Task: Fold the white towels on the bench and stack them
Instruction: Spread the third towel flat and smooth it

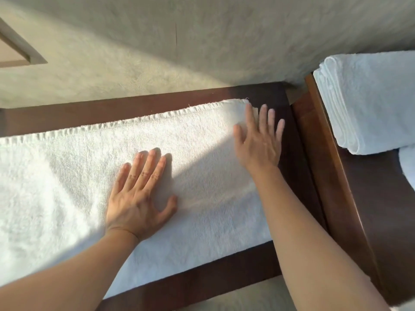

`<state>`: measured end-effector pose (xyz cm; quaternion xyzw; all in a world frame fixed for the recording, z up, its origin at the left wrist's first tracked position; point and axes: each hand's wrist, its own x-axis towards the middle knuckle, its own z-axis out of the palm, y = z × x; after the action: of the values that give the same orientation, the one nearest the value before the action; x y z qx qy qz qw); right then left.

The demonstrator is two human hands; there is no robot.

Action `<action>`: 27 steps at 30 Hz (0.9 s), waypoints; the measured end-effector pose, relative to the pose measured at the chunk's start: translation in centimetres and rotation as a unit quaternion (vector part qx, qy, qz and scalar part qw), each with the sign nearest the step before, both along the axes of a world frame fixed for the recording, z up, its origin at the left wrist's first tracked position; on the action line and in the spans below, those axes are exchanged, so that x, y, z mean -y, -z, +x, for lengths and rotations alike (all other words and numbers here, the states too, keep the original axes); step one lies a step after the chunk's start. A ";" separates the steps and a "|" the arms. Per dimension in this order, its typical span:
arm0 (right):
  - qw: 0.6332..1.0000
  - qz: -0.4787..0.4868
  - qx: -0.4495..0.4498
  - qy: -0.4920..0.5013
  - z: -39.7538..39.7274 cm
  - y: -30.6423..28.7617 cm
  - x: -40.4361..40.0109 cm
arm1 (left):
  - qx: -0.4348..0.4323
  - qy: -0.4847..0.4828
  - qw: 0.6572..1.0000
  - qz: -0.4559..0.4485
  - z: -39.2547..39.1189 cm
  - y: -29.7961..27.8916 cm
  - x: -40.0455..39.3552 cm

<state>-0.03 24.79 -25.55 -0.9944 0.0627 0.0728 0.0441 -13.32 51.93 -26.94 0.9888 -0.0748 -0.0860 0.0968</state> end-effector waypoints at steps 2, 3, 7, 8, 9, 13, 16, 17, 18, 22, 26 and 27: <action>0.998 0.023 0.056 -0.024 -2.4 -0.1 -3.4 | 0.003 -0.003 1.000 -0.004 -0.1 0.0 -0.1; 0.994 0.055 0.061 -0.068 -4.4 0.1 -5.3 | 0.006 -0.005 1.000 -0.006 -0.2 0.0 -0.1; 0.969 0.038 -0.007 -0.245 -9.3 0.8 -4.4 | 0.018 -0.009 1.000 -0.008 -0.1 0.1 0.0; 0.977 0.021 -0.018 -0.213 -8.7 0.9 -2.1 | 0.018 -0.010 1.000 -0.009 -0.1 0.1 0.0; 0.989 0.004 -0.024 -0.147 -7.9 0.8 0.3 | 0.020 -0.011 1.000 -0.012 -0.1 0.1 0.1; 0.999 -0.024 0.022 0.032 -7.8 0.0 1.8 | 0.024 -0.014 1.000 -0.014 -0.3 0.1 0.3; 0.985 0.067 0.042 -0.153 -12.7 0.5 -4.9 | 0.029 -0.022 0.999 -0.014 -0.4 -0.1 0.2; 0.972 0.071 0.025 -0.221 -14.3 0.9 -5.7 | 0.034 -0.024 0.999 -0.019 -0.3 -0.1 0.2; 0.965 0.054 0.011 -0.257 -15.1 1.3 -5.2 | 0.038 -0.024 0.999 -0.023 -0.2 0.0 0.2; 0.992 0.005 0.006 -0.126 -14.0 1.5 2.6 | 0.042 -0.022 0.999 -0.021 -0.3 0.4 0.1; 0.999 -0.011 0.023 -0.019 -14.5 0.5 3.4 | 0.043 -0.027 0.998 -0.021 -0.4 0.2 0.3; 0.998 0.003 0.032 -0.049 -15.2 0.5 1.6 | 0.043 -0.026 0.999 -0.019 -0.5 0.2 0.3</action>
<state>-15.19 23.24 -26.08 -0.9979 0.0125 0.0433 0.0458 -13.80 51.63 -27.14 0.9911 -0.0549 -0.0392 0.1144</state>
